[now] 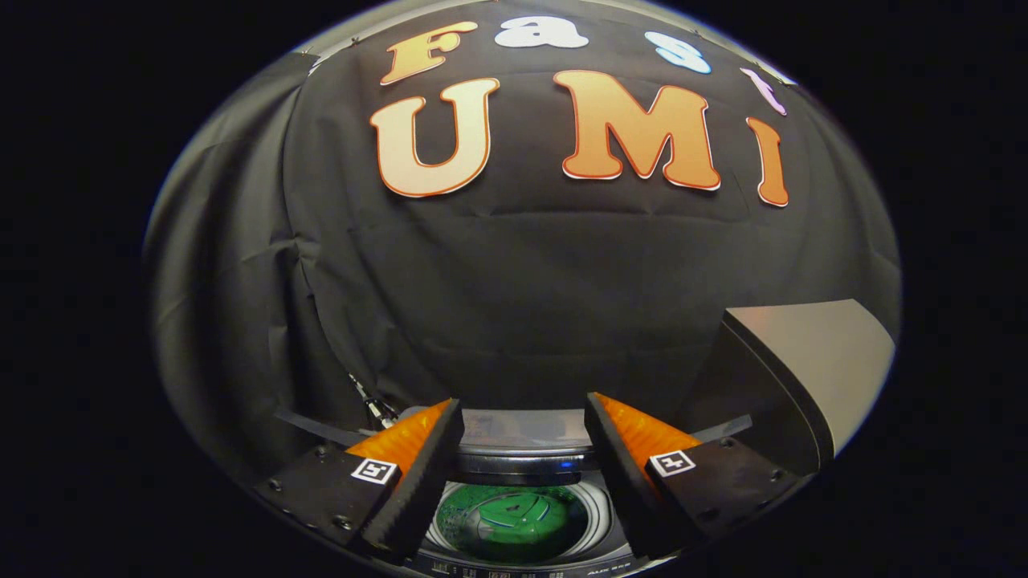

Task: Put the clothes into the washing machine and then close the washing machine lid.

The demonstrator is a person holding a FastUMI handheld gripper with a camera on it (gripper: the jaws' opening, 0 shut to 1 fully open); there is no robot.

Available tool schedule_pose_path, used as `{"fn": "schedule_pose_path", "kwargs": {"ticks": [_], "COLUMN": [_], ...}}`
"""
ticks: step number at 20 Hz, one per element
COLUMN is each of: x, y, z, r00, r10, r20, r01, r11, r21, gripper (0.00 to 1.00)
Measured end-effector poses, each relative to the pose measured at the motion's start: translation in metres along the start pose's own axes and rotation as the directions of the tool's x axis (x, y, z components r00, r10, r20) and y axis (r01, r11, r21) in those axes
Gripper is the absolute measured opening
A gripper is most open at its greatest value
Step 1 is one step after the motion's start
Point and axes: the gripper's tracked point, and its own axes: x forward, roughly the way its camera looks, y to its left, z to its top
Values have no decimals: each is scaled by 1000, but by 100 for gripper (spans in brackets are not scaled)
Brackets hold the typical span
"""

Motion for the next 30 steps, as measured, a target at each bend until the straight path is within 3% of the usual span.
{"fn": "schedule_pose_path", "kwargs": {"ticks": [4,11,17,21,25,30], "x": [-3,10,4,-4,-34,-106], "y": [-2,3,14,10,0,-27], "z": [-51,-168,-203,-162,-75,42], "r00": [997,961,924,948,987,998], "r10": [0,23,51,52,51,31], "r20": [-77,-277,-380,-316,-153,63], "r01": [0,-12,-28,-42,-47,-33], "r11": [1000,999,998,998,998,999], "r21": [9,39,64,37,31,27], "gripper": [96,97,98,98,98,98]}}
